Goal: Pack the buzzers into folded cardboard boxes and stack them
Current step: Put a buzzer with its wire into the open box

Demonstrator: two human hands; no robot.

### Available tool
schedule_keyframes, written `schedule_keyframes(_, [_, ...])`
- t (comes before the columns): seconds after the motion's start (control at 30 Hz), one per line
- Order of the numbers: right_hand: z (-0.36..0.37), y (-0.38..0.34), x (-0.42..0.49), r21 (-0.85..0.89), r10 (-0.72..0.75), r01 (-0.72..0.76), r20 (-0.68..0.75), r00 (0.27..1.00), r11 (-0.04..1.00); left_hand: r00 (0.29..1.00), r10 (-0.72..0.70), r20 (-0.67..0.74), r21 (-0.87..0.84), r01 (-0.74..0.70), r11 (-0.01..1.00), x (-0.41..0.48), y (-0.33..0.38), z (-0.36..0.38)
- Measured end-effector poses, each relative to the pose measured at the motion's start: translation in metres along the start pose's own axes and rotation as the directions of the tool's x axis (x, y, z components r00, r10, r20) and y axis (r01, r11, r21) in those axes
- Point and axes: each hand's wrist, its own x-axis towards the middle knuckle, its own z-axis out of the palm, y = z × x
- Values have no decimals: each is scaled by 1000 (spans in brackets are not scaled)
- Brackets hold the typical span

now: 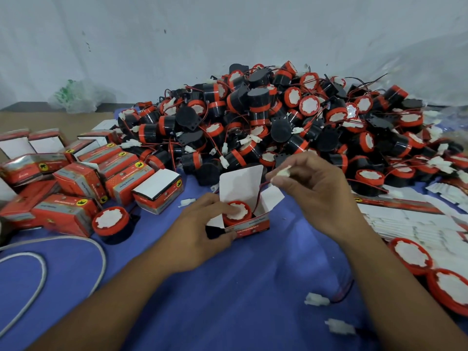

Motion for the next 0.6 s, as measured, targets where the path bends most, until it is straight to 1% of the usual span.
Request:
schedule_keyframes(0.07, [4, 0, -3, 81, -12, 2, 121, 993, 997, 1000, 12, 2, 5, -12, 1000, 0, -1, 0])
schedule_keyframes(0.13, [8, 0, -4, 192, 19, -62, 220, 975, 979, 1000, 22, 9, 3, -22, 1000, 0, -1, 0])
schedule_keyframes(0.17, [10, 1, -4, 231, 49, -107, 244, 969, 967, 999, 33, 15, 3, -33, 999, 0, -1, -1])
schedule_keyframes(0.2, [12, 3, -4, 225, 78, -132, 235, 969, 965, 999, 47, 21, 5, -47, 999, 0, -1, 0])
schedule_keyframes(0.23, [14, 5, -3, 161, 91, -124, 197, 976, 979, 998, 59, 24, 2, -60, 998, 0, 0, 0])
schedule_keyframes(0.3, [18, 12, -4, -83, 81, -71, 120, 989, 994, 998, 66, 20, -13, -66, 998, 0, 0, 0])
schedule_keyframes(0.33, [21, 15, -5, -210, 61, -39, 99, 993, 977, 998, 62, 19, -19, -62, 998, 0, 0, 0])
schedule_keyframes(0.37, [22, 16, -6, -327, 28, 3, 89, 996, 945, 998, 58, 20, -24, -58, 998, 0, 1, 0])
schedule_keyframes(0.43, [23, 17, -5, -527, -39, 80, 88, 995, 846, 998, 56, 23, -38, -55, 998, 1, 1, 0])
schedule_keyframes(0.47, [23, 17, -5, -593, -55, 97, 89, 995, 799, 998, 57, 26, -43, -55, 998, 1, 1, 0])
schedule_keyframes(0.53, [24, 15, -3, -670, -74, 125, 104, 992, 732, 998, 65, 26, -45, -64, 997, 0, 1, 0])
schedule_keyframes(0.6, [25, 12, -1, -733, -57, 151, 152, 987, 663, 996, 80, 26, -39, -79, 996, 0, 1, 1])
